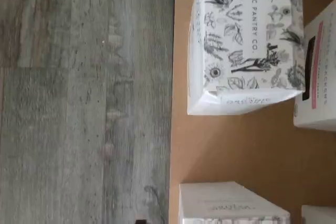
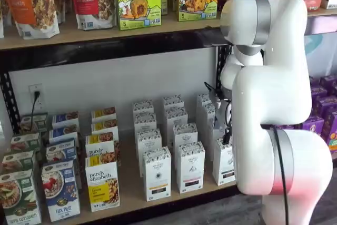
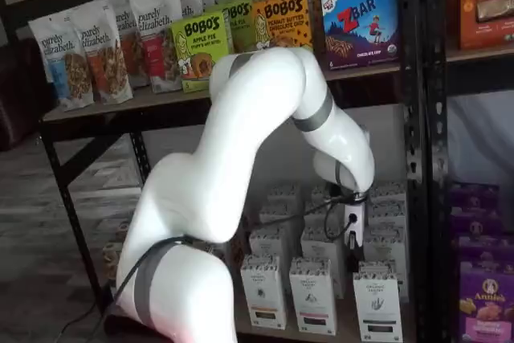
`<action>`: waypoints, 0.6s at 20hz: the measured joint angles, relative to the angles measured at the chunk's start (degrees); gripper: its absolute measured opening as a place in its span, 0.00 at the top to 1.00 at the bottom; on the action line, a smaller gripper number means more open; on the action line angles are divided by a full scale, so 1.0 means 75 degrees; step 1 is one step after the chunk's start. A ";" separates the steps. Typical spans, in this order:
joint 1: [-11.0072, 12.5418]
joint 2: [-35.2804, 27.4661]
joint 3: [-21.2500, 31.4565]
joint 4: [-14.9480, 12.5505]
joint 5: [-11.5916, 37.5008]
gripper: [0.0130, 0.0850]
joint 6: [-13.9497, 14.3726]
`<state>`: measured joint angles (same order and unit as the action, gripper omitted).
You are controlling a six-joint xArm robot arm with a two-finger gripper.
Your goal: Pick up the white box with a green strip in the middle, on the bottom shelf, the sixth box from the left
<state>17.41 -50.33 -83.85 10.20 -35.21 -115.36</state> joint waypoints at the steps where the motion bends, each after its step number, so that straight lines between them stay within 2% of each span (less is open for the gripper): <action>1: 0.0010 -0.0042 -0.0032 -0.0053 0.0021 0.00 0.0034; 12: 0.0052 -0.0684 -0.0507 -0.0527 0.0311 0.00 0.0364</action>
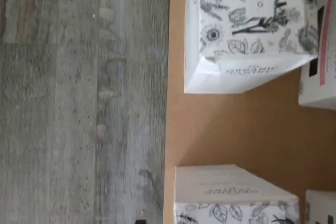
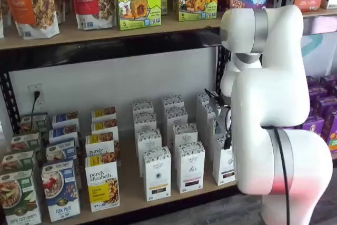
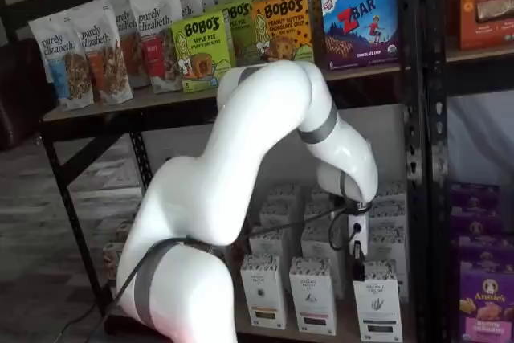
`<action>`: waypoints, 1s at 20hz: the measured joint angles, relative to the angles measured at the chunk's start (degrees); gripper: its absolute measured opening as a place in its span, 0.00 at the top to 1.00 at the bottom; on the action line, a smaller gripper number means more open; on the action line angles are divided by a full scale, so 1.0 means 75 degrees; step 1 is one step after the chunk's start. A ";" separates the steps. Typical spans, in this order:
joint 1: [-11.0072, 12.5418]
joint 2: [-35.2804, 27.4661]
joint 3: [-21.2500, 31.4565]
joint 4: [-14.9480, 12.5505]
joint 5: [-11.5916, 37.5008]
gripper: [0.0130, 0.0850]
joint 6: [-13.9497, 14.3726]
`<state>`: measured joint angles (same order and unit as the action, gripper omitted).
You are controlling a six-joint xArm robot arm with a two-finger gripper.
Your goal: Pick up the white box with a green strip in the middle, on the bottom shelf, the sixth box from the left
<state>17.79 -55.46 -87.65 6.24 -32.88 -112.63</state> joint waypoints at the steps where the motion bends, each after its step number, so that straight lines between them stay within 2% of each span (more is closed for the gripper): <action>1: 0.0006 -0.0074 -0.0038 -0.0066 0.0050 0.00 0.0047; 8: 0.0045 -0.0543 -0.0209 -0.0482 0.0460 0.00 0.0346; 15: 0.0054 -0.0858 -0.0437 -0.0839 0.0597 0.00 0.0644; 19: 0.0059 -0.0952 -0.0456 -0.0804 0.0776 0.00 0.0605; 20: 0.0062 -0.0968 -0.0460 -0.0749 0.0802 0.06 0.0554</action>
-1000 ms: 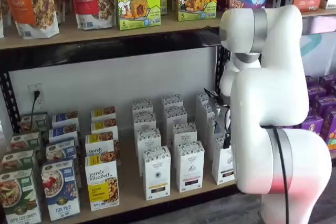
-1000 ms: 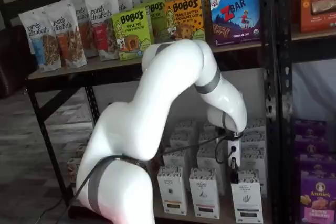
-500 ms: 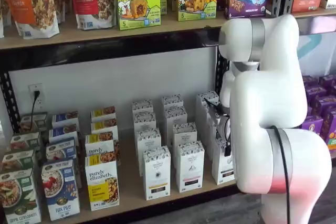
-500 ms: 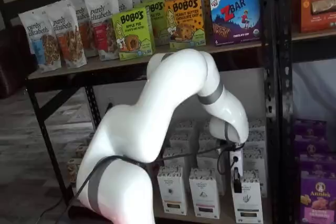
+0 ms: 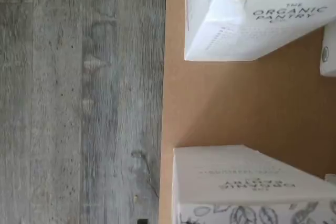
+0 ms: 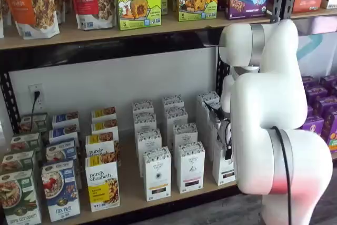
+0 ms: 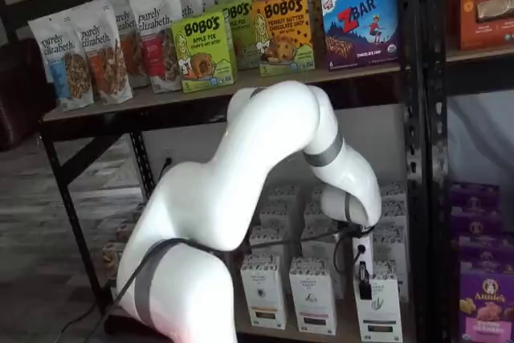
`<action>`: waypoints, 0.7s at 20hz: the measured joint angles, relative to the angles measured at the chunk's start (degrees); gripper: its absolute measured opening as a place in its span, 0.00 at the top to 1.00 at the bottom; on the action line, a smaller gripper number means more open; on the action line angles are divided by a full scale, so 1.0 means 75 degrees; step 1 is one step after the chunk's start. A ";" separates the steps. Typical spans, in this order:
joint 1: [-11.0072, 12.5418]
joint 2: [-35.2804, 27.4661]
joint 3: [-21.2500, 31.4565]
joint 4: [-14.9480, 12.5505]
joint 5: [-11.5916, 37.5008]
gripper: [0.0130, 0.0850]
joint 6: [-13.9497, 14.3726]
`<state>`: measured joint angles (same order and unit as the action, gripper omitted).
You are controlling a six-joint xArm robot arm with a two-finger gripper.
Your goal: Pick up the white box with a green strip in the middle, on the bottom shelf, the sixth box from the left
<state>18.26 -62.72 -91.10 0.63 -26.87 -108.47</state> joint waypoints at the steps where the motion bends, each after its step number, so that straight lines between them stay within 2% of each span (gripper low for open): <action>1: 0.0001 -0.0003 0.0000 0.0071 0.0015 0.11 -0.0063; 2: 0.0003 -0.0005 -0.0001 0.0121 0.0017 0.11 -0.0110; 5: 0.0012 0.0003 -0.0011 0.0178 -0.0004 0.22 -0.0167; 8: 0.0026 0.0028 -0.0019 -0.0009 -0.0069 0.22 -0.0016; 11: 0.0030 0.0052 0.0025 -0.0026 -0.0025 0.22 -0.0007; 14: 0.0029 0.0070 0.0057 0.0020 -0.0018 0.33 -0.0044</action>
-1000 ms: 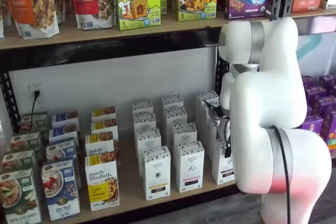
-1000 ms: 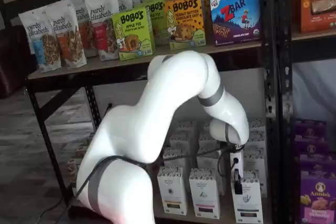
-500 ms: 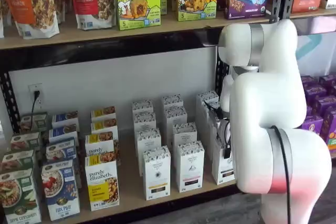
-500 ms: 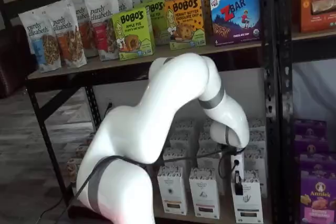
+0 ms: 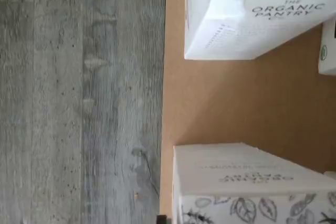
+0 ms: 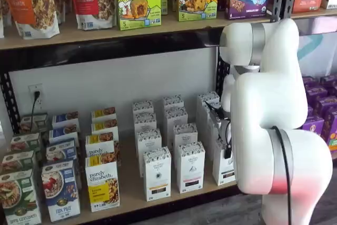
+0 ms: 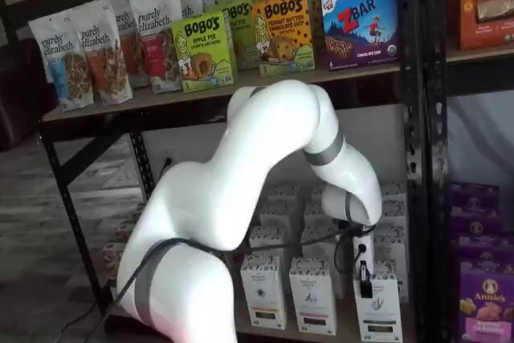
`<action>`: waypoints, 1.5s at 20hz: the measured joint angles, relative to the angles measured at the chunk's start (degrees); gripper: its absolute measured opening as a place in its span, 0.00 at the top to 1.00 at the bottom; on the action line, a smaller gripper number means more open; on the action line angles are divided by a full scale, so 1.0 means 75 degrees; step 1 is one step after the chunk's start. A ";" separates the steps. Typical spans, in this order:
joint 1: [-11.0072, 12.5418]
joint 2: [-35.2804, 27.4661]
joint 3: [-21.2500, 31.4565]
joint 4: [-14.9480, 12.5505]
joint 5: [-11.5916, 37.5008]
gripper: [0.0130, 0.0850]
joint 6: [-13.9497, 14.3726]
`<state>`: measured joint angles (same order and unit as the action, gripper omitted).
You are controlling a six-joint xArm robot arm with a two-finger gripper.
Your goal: Pick up the white box with a green strip in the middle, on the bottom shelf, the sixth box from the left
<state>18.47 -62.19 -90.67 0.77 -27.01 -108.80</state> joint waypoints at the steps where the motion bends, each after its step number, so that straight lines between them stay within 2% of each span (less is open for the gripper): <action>1: -0.0004 0.0006 0.0010 0.0008 -0.0006 0.33 -0.0004; 4: -0.0018 0.0036 0.0062 0.0017 -0.0009 0.44 0.0002; 7: -0.0026 0.0102 0.0178 -0.0154 0.0013 0.44 0.0160; 11: -0.0031 0.0384 0.0685 -0.0366 0.0167 0.44 0.0355; 19: -0.0066 0.1394 0.2438 -0.0659 0.0795 0.44 0.0664; 25: -0.0166 0.2663 0.4138 -0.0116 0.1205 0.44 0.0251; 30: -0.0242 0.3759 0.5417 -0.0335 0.1508 0.44 0.0535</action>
<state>16.66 -34.00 -50.04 -1.74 -15.70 -104.79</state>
